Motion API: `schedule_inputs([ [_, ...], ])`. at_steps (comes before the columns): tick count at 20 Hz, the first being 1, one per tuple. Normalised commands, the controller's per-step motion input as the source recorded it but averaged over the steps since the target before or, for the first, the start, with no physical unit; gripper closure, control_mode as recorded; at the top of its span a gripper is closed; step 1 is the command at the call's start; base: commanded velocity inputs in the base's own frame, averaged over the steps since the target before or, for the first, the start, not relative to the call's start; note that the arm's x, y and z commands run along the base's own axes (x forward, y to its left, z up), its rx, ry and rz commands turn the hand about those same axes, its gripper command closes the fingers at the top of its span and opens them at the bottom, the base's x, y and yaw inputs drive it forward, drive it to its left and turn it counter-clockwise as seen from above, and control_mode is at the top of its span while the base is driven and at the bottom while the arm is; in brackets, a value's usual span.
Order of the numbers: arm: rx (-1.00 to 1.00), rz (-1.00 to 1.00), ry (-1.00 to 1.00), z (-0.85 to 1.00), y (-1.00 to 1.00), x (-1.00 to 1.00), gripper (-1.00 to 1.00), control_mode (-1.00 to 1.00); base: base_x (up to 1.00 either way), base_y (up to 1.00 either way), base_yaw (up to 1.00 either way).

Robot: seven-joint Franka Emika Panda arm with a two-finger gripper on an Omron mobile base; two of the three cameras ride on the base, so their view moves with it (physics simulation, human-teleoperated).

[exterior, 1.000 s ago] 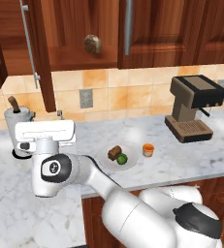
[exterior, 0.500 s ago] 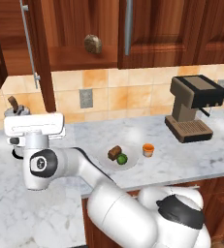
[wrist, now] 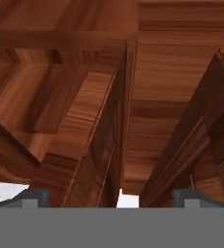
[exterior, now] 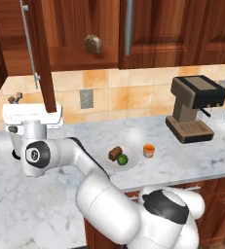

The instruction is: Pick the avocado and bread from the counter and place them on the plate. Then pick the jam from the cabinet and place it next to the plate. Lastly close the cabinet door.

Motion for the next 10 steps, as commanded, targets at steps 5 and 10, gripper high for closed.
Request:
schedule_inputs([
  [5, 0.15, 0.00, 0.00, 0.51, -0.07, 0.06, -1.00, -1.00, 0.00, 0.00, 0.00],
  [10, 0.22, 0.00, 0.00, 0.63, -0.33, 0.00, -1.00, -1.00, 0.00, 0.00, 0.00],
])
